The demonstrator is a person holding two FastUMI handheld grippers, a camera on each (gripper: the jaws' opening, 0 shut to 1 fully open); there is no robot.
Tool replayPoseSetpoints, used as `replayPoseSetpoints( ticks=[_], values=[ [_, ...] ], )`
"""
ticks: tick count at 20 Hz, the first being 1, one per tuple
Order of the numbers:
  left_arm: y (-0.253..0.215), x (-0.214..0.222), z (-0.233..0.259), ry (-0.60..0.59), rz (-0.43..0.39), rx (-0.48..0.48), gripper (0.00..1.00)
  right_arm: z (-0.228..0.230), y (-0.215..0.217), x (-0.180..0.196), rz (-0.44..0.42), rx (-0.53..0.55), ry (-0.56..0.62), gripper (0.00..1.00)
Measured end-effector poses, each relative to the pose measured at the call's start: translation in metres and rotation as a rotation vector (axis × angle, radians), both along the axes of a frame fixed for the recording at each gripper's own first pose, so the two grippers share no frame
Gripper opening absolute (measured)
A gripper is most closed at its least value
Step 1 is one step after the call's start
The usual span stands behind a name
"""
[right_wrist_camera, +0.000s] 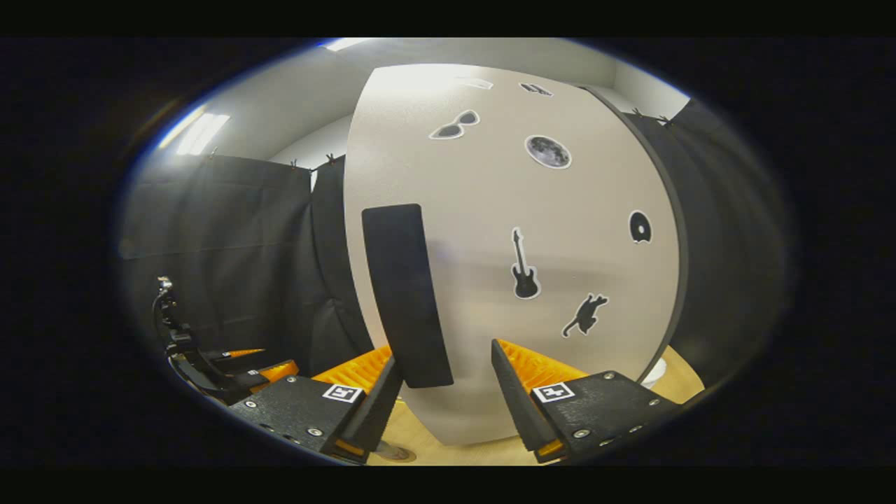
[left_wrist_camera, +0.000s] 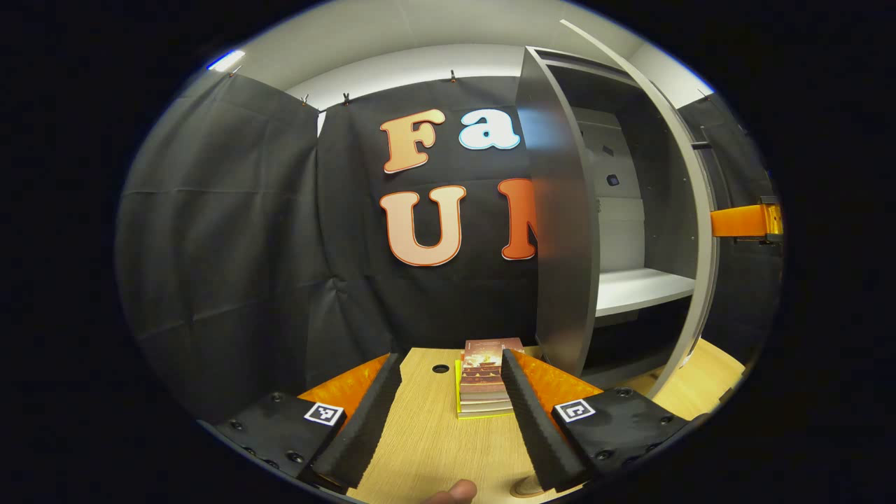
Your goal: Open the cabinet door with the right hand, grasp the bottle in the cabinet with the left hand and place it on the coaster, then close the cabinet door with the right hand.
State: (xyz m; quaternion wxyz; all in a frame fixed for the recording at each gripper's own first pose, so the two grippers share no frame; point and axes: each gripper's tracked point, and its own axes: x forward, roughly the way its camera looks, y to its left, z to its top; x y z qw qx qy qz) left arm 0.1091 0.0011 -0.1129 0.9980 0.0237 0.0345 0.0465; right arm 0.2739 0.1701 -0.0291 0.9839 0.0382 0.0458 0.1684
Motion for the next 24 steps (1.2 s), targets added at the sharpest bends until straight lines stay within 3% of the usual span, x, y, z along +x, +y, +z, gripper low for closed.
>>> replayPoseSetpoints(
  ticks=[4, 7, 16, 24],
  values=[
    [0.012, 0.019, -0.003, 0.003, -0.016, -0.002, 0.94, -0.002, 0.008, 0.017, -0.038, 0.013, -0.004, 0.76],
    [0.015, 0.036, 0.001, -0.011, -0.038, -0.022, 0.95, -0.008, 0.008, 0.032, -0.087, -0.039, -0.034, 0.78],
    [0.000, 0.071, -0.014, 0.025, -0.120, -0.067, 0.95, -0.024, 0.002, 0.069, -0.202, -0.075, -0.074, 0.82],
    [-0.010, 0.043, 0.007, 0.009, -0.103, -0.069, 0.93, -0.027, 0.001, 0.064, -0.197, -0.074, -0.042, 0.88]
  ],
)
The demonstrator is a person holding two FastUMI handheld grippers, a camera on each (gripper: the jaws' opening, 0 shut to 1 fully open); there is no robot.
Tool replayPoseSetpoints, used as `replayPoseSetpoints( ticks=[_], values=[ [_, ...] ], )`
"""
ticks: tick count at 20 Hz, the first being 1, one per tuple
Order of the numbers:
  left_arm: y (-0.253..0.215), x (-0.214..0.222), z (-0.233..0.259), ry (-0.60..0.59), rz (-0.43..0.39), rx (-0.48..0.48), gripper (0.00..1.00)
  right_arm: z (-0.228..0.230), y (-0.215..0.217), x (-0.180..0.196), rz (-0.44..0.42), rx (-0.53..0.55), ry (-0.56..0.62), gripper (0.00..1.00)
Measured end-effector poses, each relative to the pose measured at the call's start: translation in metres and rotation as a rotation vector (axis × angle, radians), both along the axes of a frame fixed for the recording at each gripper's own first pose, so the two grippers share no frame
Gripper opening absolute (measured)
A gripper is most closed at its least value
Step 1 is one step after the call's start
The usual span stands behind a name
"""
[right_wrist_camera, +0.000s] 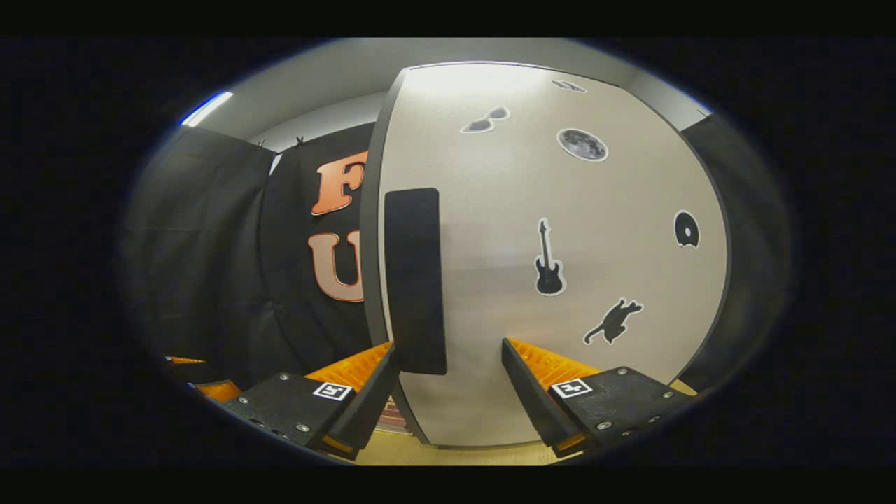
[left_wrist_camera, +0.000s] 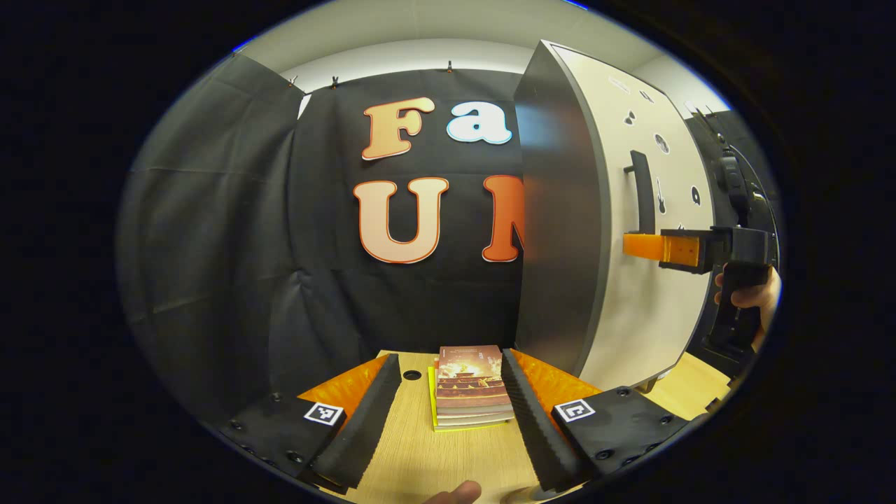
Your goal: Open the cabinet door with the right hand, grasp the bottle in the cabinet with the left hand and place it on the coaster, then close the cabinet door with the right hand.
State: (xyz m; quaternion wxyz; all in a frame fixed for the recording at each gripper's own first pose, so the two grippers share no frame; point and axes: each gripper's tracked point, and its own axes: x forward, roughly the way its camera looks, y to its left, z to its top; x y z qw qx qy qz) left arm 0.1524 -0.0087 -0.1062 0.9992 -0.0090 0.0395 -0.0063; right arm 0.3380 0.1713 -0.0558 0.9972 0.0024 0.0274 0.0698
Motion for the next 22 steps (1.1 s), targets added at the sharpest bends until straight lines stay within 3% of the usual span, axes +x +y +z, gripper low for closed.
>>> replayPoseSetpoints(
  ticks=[3, 8, 15, 22],
  values=[
    [-0.004, -0.026, 0.014, -0.015, 0.014, 0.007, 0.94, 0.016, 0.000, -0.041, 0.028, 0.029, -0.037, 0.89],
    [-0.019, -0.086, 0.044, -0.059, 0.021, -0.005, 0.94, 0.032, -0.019, -0.147, 0.048, 0.031, -0.052, 0.89],
    [-0.038, -0.178, 0.062, -0.059, 0.022, -0.019, 0.93, 0.038, -0.064, -0.279, -0.035, 0.006, -0.047, 0.90],
    [-0.052, -0.231, 0.075, -0.081, 0.020, -0.011, 0.94, 0.032, -0.092, -0.346, -0.090, -0.002, -0.053, 0.91]
  ],
)
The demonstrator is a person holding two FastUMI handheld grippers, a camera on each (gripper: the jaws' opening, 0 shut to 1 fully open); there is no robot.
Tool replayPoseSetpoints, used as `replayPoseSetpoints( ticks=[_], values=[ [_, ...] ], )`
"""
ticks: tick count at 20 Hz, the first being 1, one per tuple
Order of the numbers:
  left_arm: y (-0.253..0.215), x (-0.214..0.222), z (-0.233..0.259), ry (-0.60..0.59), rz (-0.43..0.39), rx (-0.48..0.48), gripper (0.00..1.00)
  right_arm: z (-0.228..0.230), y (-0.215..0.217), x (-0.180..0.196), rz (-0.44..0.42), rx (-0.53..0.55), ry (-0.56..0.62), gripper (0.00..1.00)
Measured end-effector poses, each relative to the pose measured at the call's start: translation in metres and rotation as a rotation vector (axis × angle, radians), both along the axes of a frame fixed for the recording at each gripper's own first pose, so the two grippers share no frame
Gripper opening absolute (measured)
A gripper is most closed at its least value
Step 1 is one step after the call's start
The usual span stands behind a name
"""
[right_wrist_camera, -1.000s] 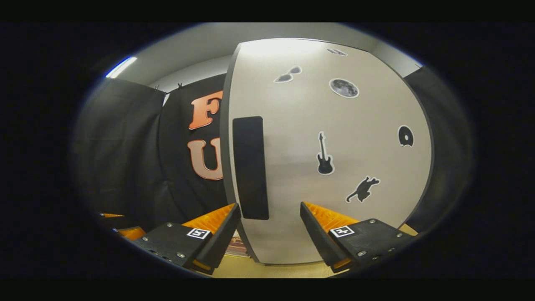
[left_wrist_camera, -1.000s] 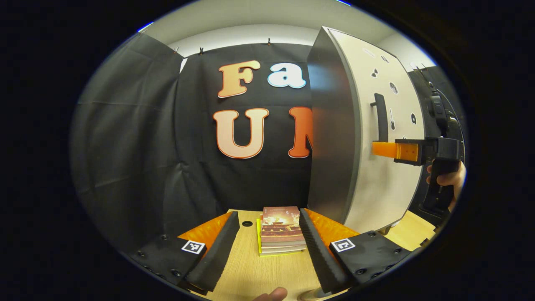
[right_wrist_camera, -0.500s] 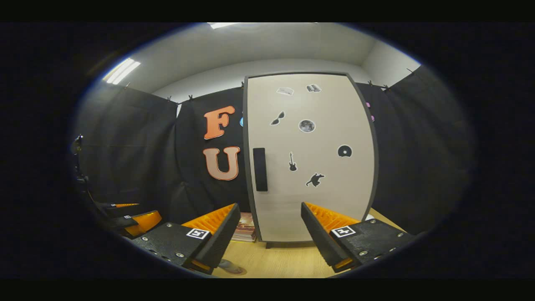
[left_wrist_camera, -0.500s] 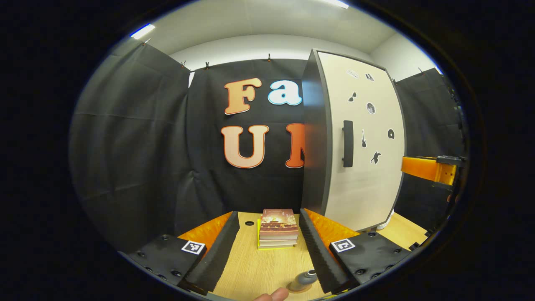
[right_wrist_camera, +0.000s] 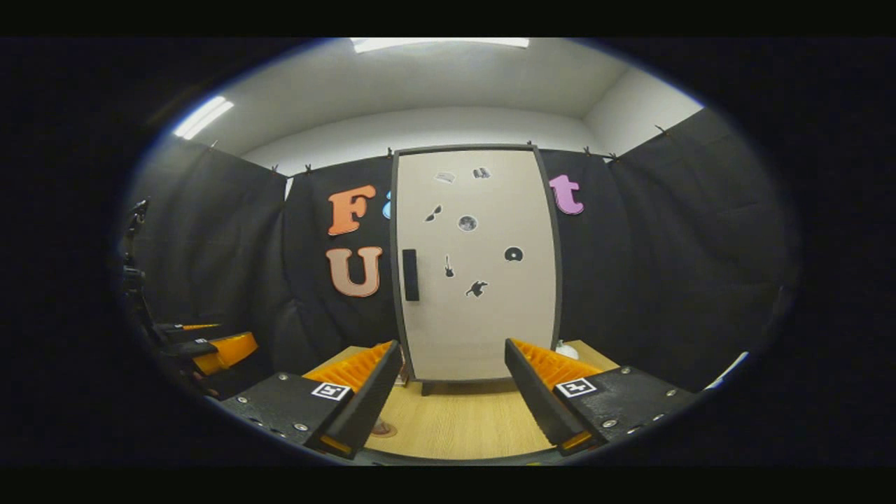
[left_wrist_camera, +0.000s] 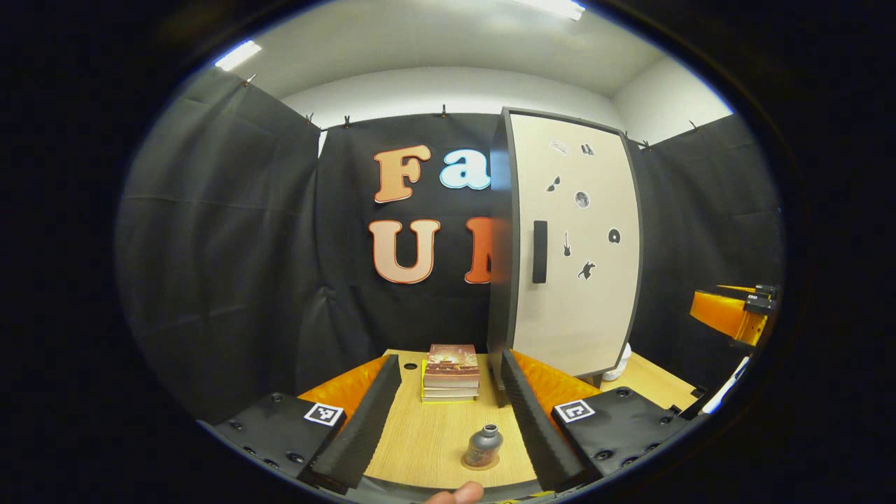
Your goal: Open the cabinet door with the right hand, grasp the bottle in the cabinet with the left hand and place it on the coaster, then close the cabinet door with the right hand.
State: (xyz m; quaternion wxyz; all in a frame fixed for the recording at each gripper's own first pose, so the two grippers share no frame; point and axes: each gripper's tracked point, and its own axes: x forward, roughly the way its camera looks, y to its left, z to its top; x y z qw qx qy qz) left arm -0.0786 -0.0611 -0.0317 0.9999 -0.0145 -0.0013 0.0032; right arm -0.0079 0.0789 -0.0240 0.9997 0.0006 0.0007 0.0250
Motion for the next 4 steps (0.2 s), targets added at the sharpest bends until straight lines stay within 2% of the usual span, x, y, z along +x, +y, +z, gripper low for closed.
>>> replayPoseSetpoints(
  ticks=[4],
  values=[
    [0.0004, -0.0122, 0.0036, -0.014, 0.011, 0.007, 0.94, -0.0023, 0.0003, -0.0107, 0.007, -0.016, 0.007, 0.91]
  ],
)
